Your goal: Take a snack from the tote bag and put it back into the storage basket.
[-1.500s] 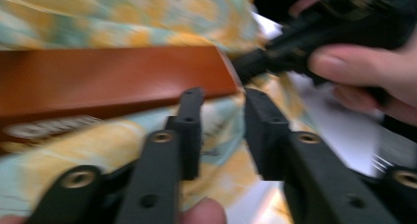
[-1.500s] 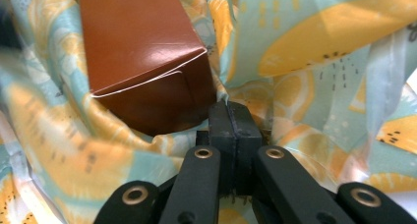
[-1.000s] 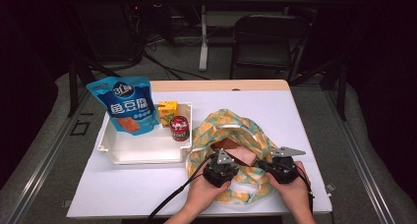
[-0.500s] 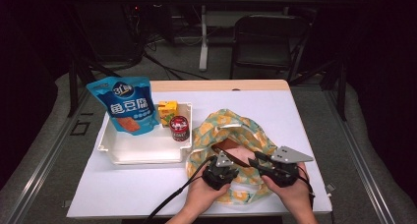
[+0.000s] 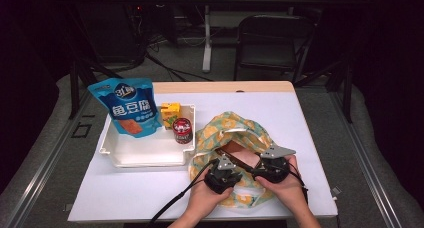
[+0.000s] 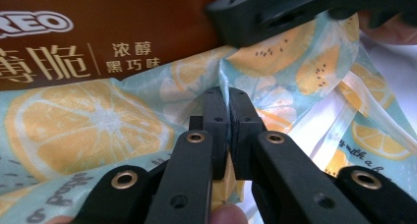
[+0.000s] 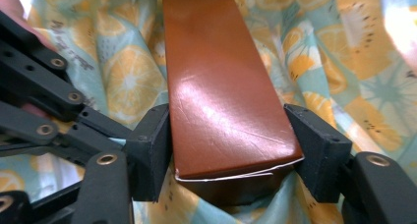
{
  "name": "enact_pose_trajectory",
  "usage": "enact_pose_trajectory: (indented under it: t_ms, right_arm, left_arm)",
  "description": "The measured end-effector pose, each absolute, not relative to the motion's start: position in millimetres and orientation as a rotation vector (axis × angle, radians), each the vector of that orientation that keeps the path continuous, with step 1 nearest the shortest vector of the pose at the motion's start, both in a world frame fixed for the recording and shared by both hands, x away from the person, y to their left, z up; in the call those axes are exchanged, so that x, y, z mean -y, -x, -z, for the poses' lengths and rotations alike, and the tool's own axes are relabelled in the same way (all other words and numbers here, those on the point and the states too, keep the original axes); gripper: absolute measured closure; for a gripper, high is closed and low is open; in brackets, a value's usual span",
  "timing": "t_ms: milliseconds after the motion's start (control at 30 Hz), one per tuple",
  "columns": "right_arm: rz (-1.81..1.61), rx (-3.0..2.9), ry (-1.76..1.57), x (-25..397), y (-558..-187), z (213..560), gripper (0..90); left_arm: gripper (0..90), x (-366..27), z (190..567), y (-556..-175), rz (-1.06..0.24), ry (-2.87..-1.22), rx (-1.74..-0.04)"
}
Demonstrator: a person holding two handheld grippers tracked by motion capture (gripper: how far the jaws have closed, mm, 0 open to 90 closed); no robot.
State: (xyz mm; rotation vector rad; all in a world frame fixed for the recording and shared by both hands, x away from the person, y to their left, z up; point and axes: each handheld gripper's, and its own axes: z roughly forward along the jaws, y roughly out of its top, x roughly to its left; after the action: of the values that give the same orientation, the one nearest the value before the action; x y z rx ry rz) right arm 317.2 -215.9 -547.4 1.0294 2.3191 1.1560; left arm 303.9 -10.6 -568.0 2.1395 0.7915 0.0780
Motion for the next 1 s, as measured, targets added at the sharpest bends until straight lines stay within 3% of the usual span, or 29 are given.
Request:
enact_pose_trajectory:
  t_ms: [300,1000]
  right_arm:
    - [-1.094,-2.37,-1.057,204.9,-328.5,561.2,41.1]
    - [-1.124,-2.327,-1.089,211.6,-298.4,515.4,44.5]
  left_arm:
    - [87.9,8.9,568.1,-303.5,-0.068,-2.139,-0.79]
    - [88.6,5.5,565.8,-308.8,-0.082,-2.101,-0.857]
